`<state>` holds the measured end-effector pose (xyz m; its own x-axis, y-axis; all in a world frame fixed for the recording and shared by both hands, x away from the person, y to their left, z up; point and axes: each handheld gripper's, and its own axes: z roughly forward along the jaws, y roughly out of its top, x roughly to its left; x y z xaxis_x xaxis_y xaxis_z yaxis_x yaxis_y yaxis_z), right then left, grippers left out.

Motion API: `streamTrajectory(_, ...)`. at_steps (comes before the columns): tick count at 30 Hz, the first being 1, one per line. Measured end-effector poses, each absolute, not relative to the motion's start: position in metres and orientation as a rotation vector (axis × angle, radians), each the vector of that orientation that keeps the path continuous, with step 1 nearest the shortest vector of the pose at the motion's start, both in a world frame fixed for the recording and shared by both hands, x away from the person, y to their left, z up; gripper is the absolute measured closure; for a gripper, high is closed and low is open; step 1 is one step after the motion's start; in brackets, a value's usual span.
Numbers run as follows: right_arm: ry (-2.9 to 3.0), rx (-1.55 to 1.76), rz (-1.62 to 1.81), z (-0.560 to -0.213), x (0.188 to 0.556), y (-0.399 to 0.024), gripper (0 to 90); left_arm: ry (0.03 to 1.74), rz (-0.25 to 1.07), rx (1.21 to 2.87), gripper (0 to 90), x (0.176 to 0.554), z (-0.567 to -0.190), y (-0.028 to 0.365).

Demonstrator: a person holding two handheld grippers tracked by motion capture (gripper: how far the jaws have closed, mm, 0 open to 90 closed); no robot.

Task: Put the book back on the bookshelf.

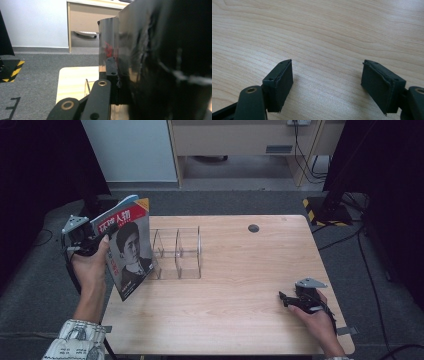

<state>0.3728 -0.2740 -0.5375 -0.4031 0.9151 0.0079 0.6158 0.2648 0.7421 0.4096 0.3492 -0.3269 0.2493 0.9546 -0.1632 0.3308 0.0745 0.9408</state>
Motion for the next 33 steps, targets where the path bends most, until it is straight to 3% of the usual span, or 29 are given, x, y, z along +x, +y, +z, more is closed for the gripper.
streamTrajectory(33,2.116,1.387,0.947,-0.538,0.373,-0.273,25.4,1.259,0.839,1.383,86.4,0.414,-0.343,0.339)
